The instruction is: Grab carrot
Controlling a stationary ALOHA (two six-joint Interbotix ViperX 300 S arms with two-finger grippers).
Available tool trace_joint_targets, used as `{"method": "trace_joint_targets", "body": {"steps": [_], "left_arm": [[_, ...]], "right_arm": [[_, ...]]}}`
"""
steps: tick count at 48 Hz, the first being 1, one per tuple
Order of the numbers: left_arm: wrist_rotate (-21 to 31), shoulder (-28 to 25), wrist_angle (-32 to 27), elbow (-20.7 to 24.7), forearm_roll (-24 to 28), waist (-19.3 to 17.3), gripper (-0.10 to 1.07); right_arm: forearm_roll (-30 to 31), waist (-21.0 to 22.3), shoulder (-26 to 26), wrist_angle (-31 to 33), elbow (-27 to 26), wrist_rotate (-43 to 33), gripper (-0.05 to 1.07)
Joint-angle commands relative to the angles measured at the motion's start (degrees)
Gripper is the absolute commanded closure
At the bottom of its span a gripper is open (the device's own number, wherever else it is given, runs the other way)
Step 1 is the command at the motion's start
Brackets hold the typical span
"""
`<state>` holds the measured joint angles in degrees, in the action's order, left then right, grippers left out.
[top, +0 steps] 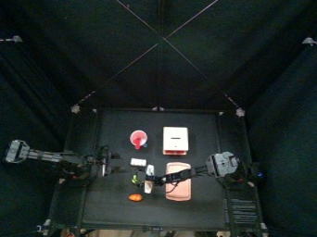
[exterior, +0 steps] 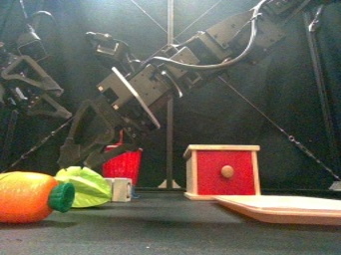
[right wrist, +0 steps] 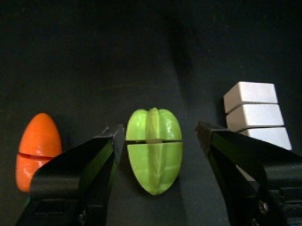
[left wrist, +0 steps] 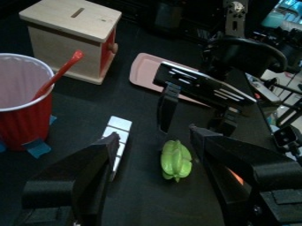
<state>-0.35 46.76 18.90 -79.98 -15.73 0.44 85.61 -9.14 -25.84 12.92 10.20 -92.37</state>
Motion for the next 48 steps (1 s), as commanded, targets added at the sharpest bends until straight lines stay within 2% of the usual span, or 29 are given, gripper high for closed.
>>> {"method": "trace_joint_targets", "body": {"steps": [1, 10, 18, 34, 48], "left_arm": [[-0.1, -0.1, 0.5, 0.8, 0.2, -0.2, 0.0], [-0.3, -0.1, 0.5, 0.9, 0.2, -0.4, 0.0], [0.0, -0.1, 0.5, 0.9, 0.2, -0.6, 0.0], [0.3, -0.1, 0.5, 1.0, 0.0, -0.5, 0.0], [0.2, -0.1, 0.5, 1.0, 0.1, -0.5, 0.0]], "right_arm": [[0.0, -1.3, 4.7, 0.4, -0.2, 0.0, 0.06], [-3.9, -4.0, 7.6, 0.4, 0.3, -0.1, 0.06], [-7.7, -6.0, 8.0, -0.4, 0.4, 0.0, 0.06], [-8.0, -6.7, 5.6, -4.7, -0.4, 0.0, 0.07], [-8.1, -6.6, 1.8, -5.4, -2.8, 0.0, 0.07]]}}
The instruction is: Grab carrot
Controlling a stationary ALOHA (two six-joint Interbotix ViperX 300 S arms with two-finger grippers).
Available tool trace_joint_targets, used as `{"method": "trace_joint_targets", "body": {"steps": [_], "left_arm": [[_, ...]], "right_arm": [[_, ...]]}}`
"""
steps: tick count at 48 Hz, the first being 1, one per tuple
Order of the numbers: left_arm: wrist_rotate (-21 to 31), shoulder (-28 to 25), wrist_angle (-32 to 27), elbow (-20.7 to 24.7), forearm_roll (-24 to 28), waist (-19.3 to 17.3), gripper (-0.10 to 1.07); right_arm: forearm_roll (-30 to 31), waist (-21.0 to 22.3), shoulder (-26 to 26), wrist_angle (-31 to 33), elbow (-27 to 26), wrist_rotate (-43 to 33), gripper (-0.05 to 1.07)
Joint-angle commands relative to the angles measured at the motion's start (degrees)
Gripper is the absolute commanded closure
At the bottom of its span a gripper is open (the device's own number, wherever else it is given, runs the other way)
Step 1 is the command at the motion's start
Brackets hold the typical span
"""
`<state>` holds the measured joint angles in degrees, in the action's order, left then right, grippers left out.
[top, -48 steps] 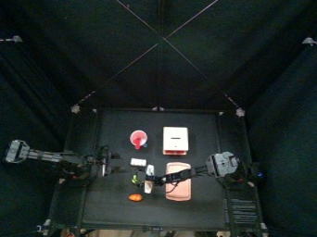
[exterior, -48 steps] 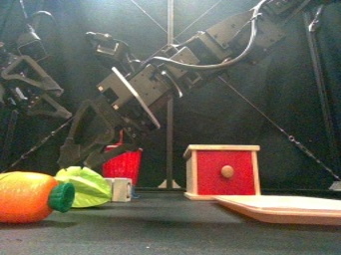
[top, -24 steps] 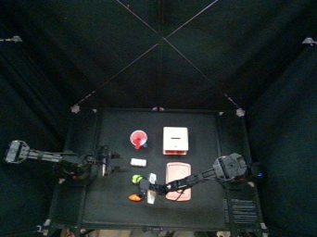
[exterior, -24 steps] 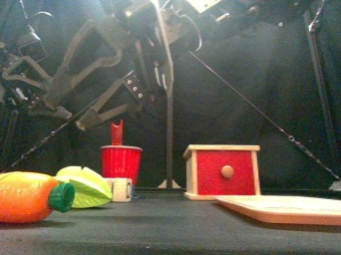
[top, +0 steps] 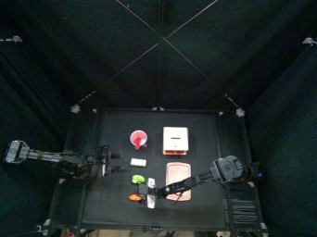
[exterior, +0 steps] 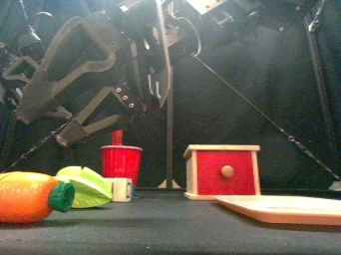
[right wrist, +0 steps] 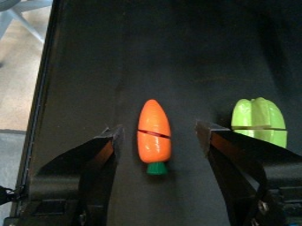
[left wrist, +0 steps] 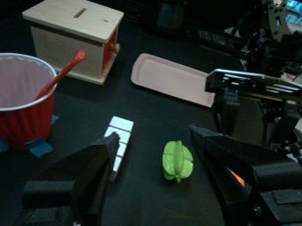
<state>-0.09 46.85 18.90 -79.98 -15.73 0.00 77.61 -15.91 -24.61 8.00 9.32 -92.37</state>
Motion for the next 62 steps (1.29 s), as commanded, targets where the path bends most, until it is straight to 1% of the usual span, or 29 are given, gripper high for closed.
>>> {"method": "trace_joint_targets", "body": {"steps": [1, 12, 26, 40, 62], "left_arm": [[-0.1, -0.2, 0.5, 1.0, 0.0, -0.1, 0.0], [-0.1, -0.2, 0.5, 1.0, 0.1, -0.2, 0.0], [-0.2, -0.2, 0.5, 0.9, 0.1, -0.2, 0.0], [-0.2, -0.2, 0.5, 0.9, 0.1, -0.3, 0.0], [-0.1, -0.2, 0.5, 0.9, 0.0, -0.2, 0.0]], "right_arm": [[-0.1, 0.2, 0.4, -0.5, -2.1, 0.0, 0.07], [-0.2, 0.1, -1.7, -1.1, -3.6, 0.0, 0.07], [-0.7, 0.4, -2.8, -2.2, -3.7, 0.0, 0.07], [-1.3, 0.5, -5.2, -3.8, -5.1, 0.0, 0.08], [-2.4, 0.6, -6.0, -3.9, -5.3, 0.0, 0.08]]}}
